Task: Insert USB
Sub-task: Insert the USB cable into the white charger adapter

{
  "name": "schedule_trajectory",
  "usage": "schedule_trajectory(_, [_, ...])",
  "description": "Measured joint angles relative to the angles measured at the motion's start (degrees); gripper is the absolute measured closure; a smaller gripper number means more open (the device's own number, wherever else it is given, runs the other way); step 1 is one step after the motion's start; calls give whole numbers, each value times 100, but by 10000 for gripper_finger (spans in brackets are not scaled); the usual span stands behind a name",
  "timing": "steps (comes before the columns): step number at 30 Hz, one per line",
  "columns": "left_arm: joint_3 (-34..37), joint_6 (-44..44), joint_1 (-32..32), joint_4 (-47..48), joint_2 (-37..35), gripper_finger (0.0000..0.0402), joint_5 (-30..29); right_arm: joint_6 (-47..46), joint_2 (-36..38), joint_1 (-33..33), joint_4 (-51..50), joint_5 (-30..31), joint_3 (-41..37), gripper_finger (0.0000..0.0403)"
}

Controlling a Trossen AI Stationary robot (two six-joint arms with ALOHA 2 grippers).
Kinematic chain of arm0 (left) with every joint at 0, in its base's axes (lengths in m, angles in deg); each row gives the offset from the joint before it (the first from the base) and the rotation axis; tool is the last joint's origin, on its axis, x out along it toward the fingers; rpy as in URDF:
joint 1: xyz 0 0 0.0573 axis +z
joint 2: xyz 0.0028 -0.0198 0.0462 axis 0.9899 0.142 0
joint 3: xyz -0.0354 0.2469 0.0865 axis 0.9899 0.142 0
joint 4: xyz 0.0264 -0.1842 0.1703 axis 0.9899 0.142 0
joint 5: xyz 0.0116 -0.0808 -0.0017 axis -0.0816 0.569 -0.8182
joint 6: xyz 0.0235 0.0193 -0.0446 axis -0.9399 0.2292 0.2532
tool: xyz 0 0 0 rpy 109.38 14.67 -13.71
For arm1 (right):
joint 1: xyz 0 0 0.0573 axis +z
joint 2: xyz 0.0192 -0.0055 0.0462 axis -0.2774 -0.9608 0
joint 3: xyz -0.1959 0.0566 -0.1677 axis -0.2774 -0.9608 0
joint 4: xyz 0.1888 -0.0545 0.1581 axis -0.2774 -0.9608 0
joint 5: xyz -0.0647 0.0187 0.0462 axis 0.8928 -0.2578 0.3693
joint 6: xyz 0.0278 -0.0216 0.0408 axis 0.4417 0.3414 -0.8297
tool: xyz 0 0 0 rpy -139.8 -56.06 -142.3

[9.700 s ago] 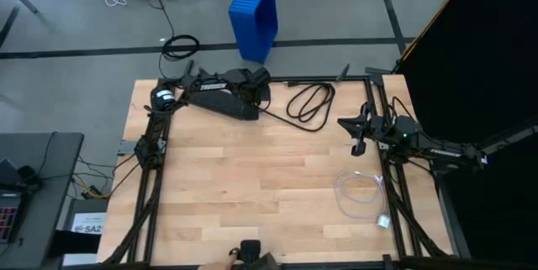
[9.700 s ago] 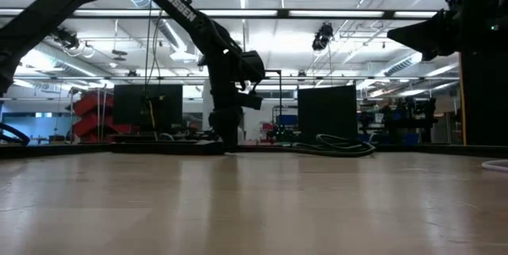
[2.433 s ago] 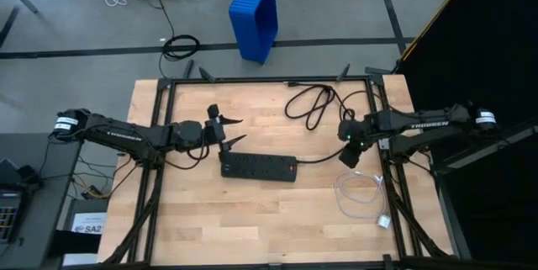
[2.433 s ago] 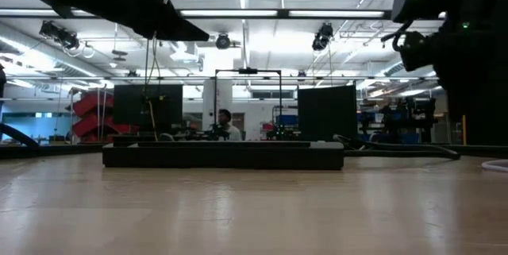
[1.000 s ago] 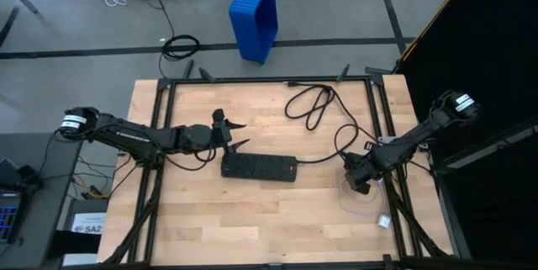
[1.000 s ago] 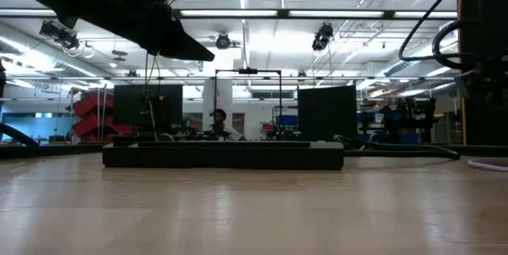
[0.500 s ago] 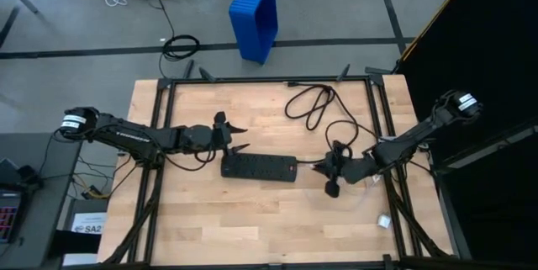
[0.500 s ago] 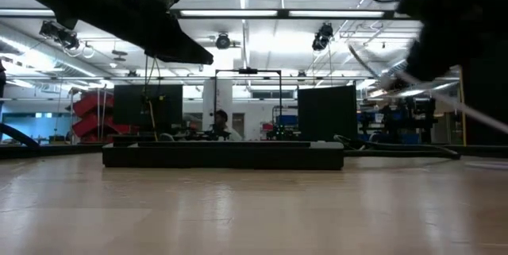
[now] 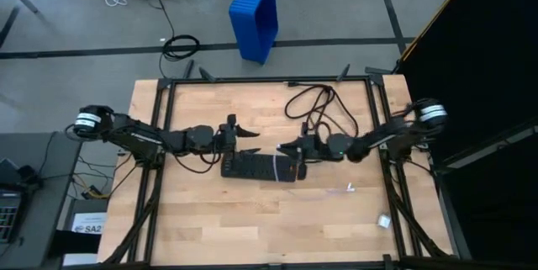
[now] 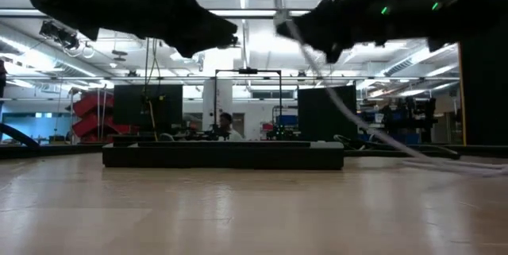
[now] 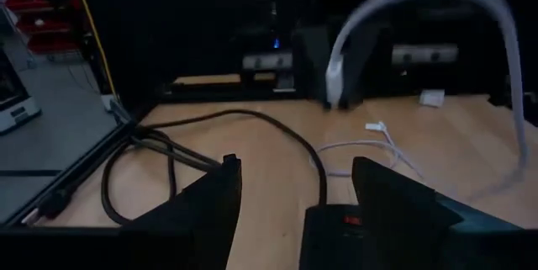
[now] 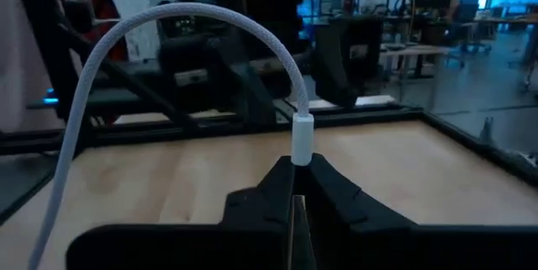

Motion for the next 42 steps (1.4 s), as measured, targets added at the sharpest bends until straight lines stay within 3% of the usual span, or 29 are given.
schedule_trajectory(4, [0,2,0,-18,254,188,-24,41,-745,-86,653,-405,348,403])
schedule_trajectory(12, [0,25,2,-564,570,188,-29,40,-1391,-102,533,-746,943,403])
schedule_trajectory(21, [0,149,0,-600,571,193,78,92,-1418,-10,525,-746,964,403])
schedule_trajectory(32, [0,140,2,-366,571,265,468,148,-1418,4,514,-591,961,403])
schedule_trajectory(42, [-2,-7,15,531,346,225,324,272,-1418,3,432,-572,961,403])
